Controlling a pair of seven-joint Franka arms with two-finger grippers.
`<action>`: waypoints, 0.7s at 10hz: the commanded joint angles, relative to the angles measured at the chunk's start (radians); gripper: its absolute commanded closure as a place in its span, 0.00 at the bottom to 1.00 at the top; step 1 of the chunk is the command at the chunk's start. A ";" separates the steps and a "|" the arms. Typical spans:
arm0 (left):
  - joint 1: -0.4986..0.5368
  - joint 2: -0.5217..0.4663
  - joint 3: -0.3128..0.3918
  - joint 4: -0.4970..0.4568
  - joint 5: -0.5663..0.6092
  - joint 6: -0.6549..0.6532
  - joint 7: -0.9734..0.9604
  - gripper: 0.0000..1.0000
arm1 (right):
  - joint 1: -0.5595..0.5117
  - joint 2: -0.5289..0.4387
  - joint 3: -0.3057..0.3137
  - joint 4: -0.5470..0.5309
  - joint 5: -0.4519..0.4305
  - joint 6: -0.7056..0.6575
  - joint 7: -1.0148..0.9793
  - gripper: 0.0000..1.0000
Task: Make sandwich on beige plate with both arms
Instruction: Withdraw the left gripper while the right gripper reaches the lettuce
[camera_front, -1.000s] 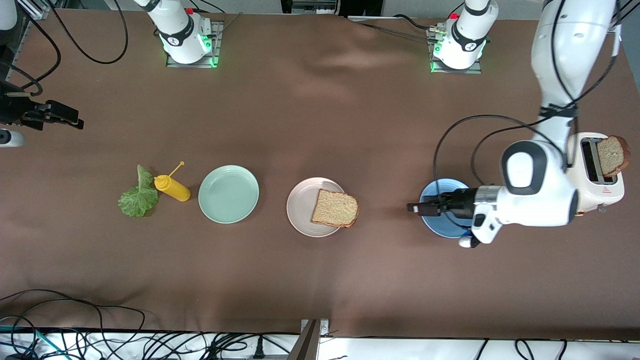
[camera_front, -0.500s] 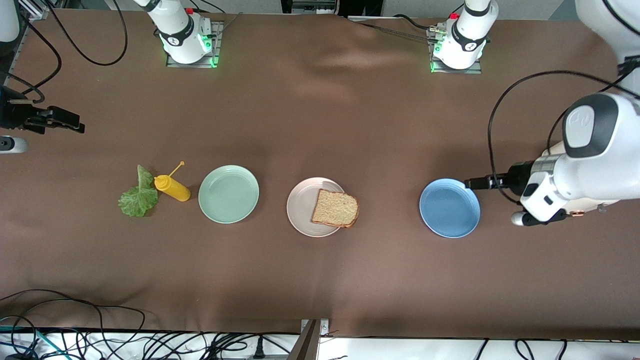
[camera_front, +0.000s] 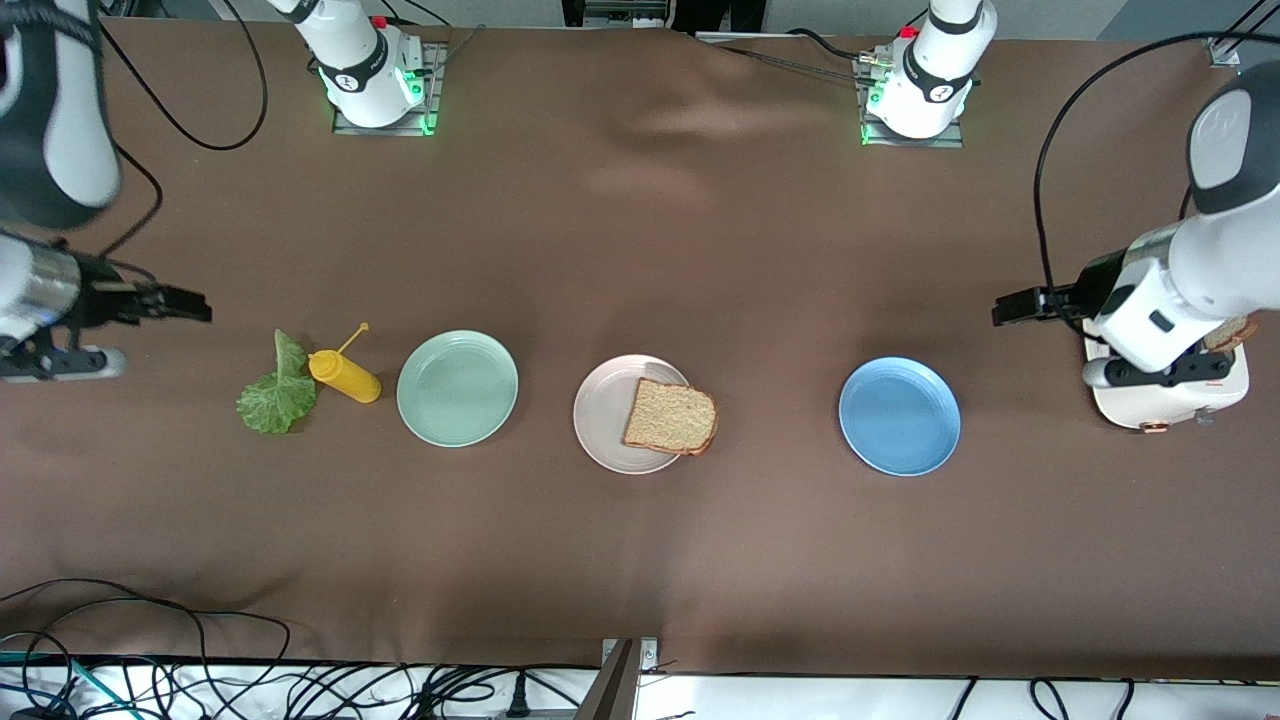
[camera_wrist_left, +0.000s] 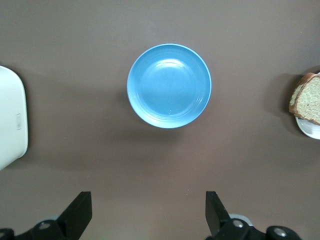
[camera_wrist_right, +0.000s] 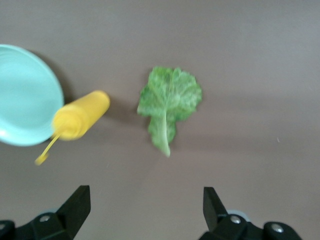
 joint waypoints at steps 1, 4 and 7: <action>0.033 -0.133 -0.007 -0.135 0.039 0.017 0.012 0.00 | -0.001 0.118 -0.003 -0.046 -0.002 0.197 -0.058 0.00; 0.051 -0.198 -0.008 -0.253 0.039 0.084 0.018 0.00 | -0.001 0.229 -0.003 -0.091 -0.002 0.357 -0.060 0.00; 0.092 -0.196 0.003 -0.232 0.039 0.073 0.016 0.00 | -0.012 0.282 -0.005 -0.200 -0.002 0.490 -0.058 0.06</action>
